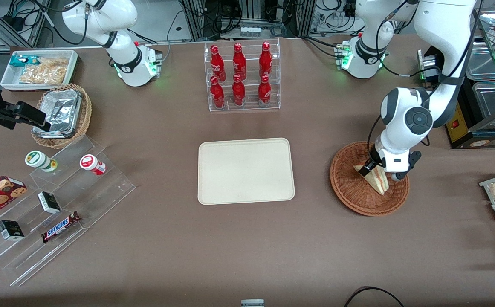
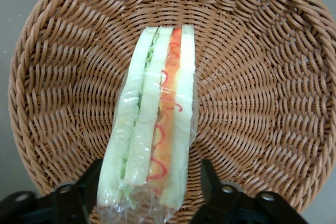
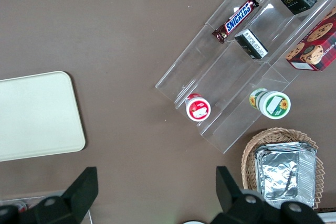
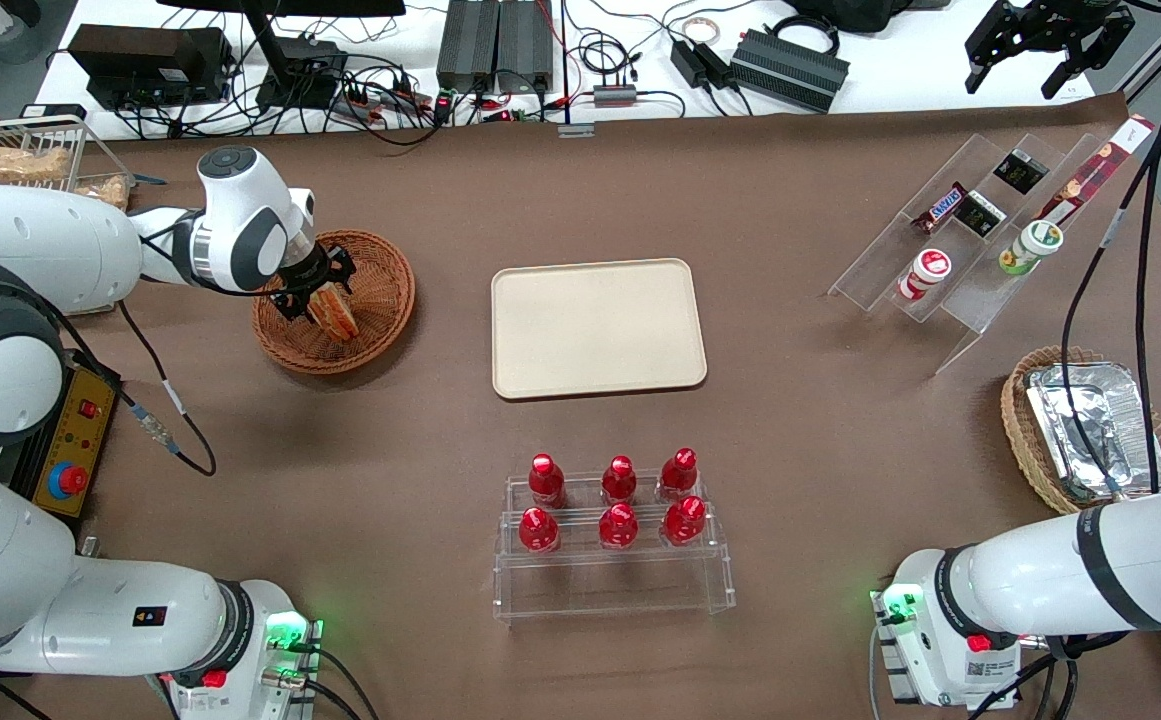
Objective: Place sandwich from basket to tray
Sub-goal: 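Lower the left gripper and close it on the wrapped sandwich, then lift the sandwich and carry it over the cream tray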
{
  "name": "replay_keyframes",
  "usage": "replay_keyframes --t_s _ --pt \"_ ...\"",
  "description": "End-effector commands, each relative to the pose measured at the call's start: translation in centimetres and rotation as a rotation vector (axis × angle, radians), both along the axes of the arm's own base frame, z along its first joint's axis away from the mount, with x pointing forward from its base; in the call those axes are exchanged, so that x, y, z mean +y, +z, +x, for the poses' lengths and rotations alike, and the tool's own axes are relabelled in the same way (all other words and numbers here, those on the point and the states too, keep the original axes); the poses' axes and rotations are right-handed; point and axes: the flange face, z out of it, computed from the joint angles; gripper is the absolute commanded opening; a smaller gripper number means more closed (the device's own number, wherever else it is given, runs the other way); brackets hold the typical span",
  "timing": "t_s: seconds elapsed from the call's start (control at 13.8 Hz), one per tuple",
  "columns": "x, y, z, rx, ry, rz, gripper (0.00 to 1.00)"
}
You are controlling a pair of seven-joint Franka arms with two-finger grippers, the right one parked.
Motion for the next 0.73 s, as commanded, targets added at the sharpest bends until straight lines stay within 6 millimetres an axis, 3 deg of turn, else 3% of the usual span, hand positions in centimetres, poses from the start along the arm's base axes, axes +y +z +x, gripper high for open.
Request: replay_keyframes --t_s 0.0,0.44,0.65 --pt "-0.1 0.6 0.5 -0.021 -0.003 0.005 0.16" --pt "-0.5 4.0 0.7 -0.037 -0.036 0.011 0.09" --pt "-4.5 8.0 1.6 0.045 -0.105 0.033 0.09"
